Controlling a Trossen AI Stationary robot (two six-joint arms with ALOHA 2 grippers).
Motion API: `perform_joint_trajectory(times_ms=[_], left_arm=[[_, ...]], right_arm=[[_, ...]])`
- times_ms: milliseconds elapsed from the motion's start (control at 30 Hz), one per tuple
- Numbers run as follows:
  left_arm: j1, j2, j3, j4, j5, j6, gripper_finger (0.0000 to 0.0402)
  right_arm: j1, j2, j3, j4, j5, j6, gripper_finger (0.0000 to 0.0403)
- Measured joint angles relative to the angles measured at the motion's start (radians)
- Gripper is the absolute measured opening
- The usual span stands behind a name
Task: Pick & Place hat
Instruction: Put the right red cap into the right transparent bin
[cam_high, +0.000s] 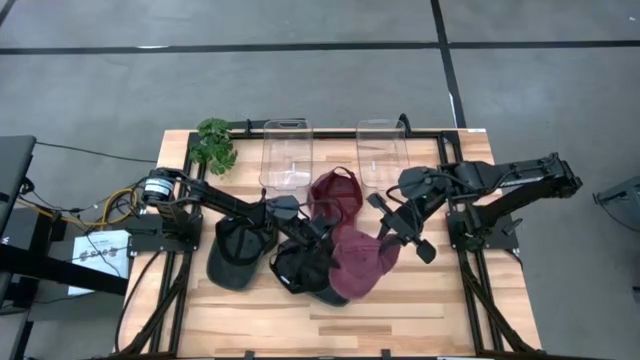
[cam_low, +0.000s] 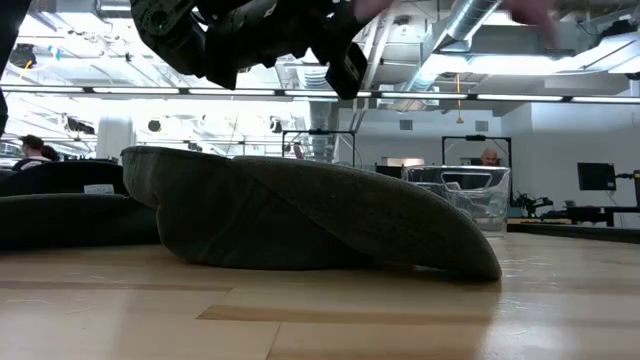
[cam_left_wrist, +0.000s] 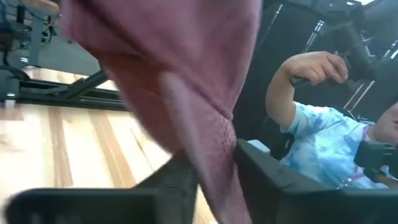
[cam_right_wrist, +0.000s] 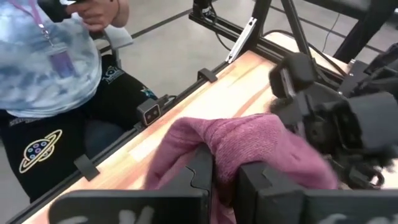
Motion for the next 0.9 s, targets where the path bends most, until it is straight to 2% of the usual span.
perform_joint_trajectory(times_ms=[100,133,467,700,900], left_arm=[[0.005,0.0,0.0,0.003,-0.023,0.019,0.002],[0.005,-0.001,0.0,0.005,-0.033,0.02,0.0015],[0.003,-0.002,0.0,0.002,-0.008,0.017,0.0015],[-0.005,-0.002,-0.001,-0.006,0.044,0.0,0.0014],[-0.004,-0.002,-0.001,-0.004,0.055,0.0,0.0013]], right_arm=[[0.012,0.0,0.0,0.001,0.001,0.033,0.0027],[0.014,0.0,0.0,0.005,0.004,0.06,0.0032],[0.015,0.0,-0.001,0.011,0.023,0.242,0.0098],[0.039,0.0,-0.001,-0.098,0.13,0.246,0.0153],[0.043,-0.007,0.0,-0.145,0.141,0.253,0.018]])
